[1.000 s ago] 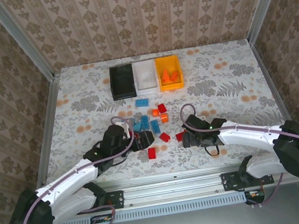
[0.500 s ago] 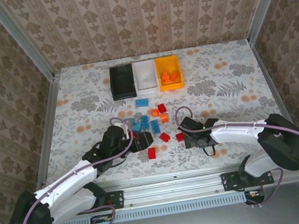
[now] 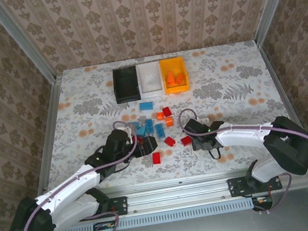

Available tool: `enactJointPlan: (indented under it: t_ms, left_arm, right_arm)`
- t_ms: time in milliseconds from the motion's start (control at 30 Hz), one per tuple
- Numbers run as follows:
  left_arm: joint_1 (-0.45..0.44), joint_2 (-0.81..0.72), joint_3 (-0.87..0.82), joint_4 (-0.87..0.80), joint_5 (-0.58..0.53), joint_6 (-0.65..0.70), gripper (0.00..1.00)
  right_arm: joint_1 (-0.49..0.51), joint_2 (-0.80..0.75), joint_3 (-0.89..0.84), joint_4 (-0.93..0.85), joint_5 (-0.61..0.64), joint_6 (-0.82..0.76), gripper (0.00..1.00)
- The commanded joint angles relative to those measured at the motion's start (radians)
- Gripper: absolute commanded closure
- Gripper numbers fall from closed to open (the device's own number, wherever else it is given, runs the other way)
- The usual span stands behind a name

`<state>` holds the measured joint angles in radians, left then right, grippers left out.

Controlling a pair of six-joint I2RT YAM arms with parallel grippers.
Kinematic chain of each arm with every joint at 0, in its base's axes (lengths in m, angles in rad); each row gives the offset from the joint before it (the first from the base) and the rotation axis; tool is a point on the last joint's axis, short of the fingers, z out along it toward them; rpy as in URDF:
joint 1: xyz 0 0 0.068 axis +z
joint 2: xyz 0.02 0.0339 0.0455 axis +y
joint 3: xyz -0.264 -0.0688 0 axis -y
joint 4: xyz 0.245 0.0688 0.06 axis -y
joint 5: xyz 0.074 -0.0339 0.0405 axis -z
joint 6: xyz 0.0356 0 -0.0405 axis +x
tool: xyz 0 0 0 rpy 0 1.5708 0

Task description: Sort the legos into containers by color

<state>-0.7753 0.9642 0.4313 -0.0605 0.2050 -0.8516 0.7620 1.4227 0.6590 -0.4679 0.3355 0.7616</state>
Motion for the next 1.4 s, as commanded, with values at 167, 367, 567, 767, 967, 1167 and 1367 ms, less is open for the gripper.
enactJointPlan:
  t_ms: [167, 367, 567, 767, 967, 1167, 1367]
  left_arm:
    - [0.038, -0.047, 0.028, -0.052, -0.013, 0.033, 0.00]
    - [0.089, -0.057, 0.042, -0.076, 0.007, 0.054, 0.00]
    - [0.263, -0.069, 0.077, -0.134, 0.057, 0.081, 0.00]
    - [0.503, -0.083, 0.075, -0.148, 0.186, 0.061, 0.00]
    - [0.582, -0.055, 0.076, -0.163, 0.296, 0.061, 0.00]
    - [0.586, -0.050, 0.087, -0.190, 0.312, 0.080, 0.00]
    - [0.587, -0.039, 0.096, -0.188, 0.315, 0.078, 0.00]
  right_arm:
    - [0.010, -0.120, -0.019, -0.061, 0.078, -0.019, 0.43]
    - [0.014, -0.183, 0.032, -0.128, 0.101, -0.051, 0.43]
    - [-0.033, -0.055, 0.237, -0.088, 0.108, -0.158, 0.43]
    - [-0.182, 0.216, 0.534, 0.014, 0.042, -0.301, 0.43]
    - [-0.274, 0.538, 0.936, -0.049, 0.006, -0.378, 0.43]
    - [-0.334, 0.756, 1.251, -0.189, -0.046, -0.411, 0.42]
    - [-0.361, 0.847, 1.384, -0.255, -0.068, -0.426, 0.39]
